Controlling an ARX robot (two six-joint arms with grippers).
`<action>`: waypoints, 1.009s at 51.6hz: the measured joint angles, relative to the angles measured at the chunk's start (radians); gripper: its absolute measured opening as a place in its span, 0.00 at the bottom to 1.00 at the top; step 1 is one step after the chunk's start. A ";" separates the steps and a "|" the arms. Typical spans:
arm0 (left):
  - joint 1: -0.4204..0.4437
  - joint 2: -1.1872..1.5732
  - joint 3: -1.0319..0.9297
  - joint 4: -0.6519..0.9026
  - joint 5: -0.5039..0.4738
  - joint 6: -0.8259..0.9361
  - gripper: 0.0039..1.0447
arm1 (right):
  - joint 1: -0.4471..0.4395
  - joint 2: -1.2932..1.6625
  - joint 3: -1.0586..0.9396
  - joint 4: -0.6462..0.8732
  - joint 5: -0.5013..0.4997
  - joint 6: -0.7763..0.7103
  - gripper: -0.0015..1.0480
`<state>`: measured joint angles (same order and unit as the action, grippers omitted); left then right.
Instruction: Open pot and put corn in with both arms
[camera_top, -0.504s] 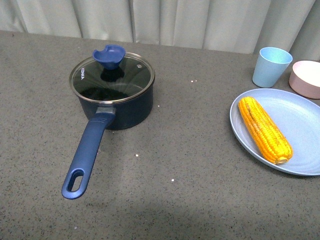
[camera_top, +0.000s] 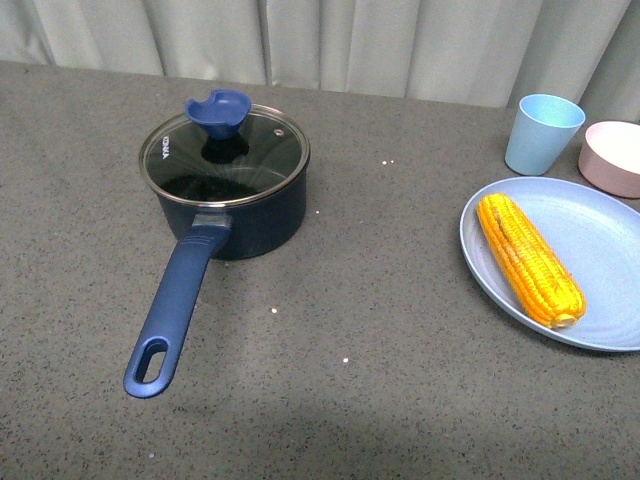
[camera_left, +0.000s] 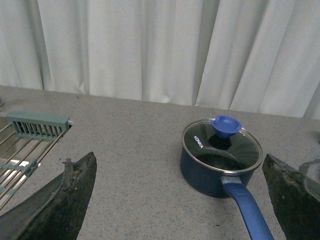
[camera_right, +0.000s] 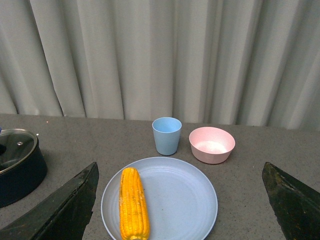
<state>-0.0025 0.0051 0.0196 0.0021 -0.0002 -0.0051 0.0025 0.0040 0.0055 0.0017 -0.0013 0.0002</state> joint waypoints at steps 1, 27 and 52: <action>0.000 0.000 0.000 0.000 0.000 0.000 0.94 | 0.000 0.000 0.000 0.000 0.000 0.000 0.91; 0.000 0.000 0.000 0.000 0.000 0.000 0.94 | 0.000 0.000 0.000 0.000 0.000 0.000 0.91; 0.000 0.000 0.000 0.000 0.000 0.000 0.94 | 0.000 0.000 0.000 0.000 0.000 0.000 0.91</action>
<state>-0.0025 0.0051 0.0193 0.0021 -0.0002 -0.0051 0.0025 0.0040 0.0055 0.0017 -0.0013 0.0002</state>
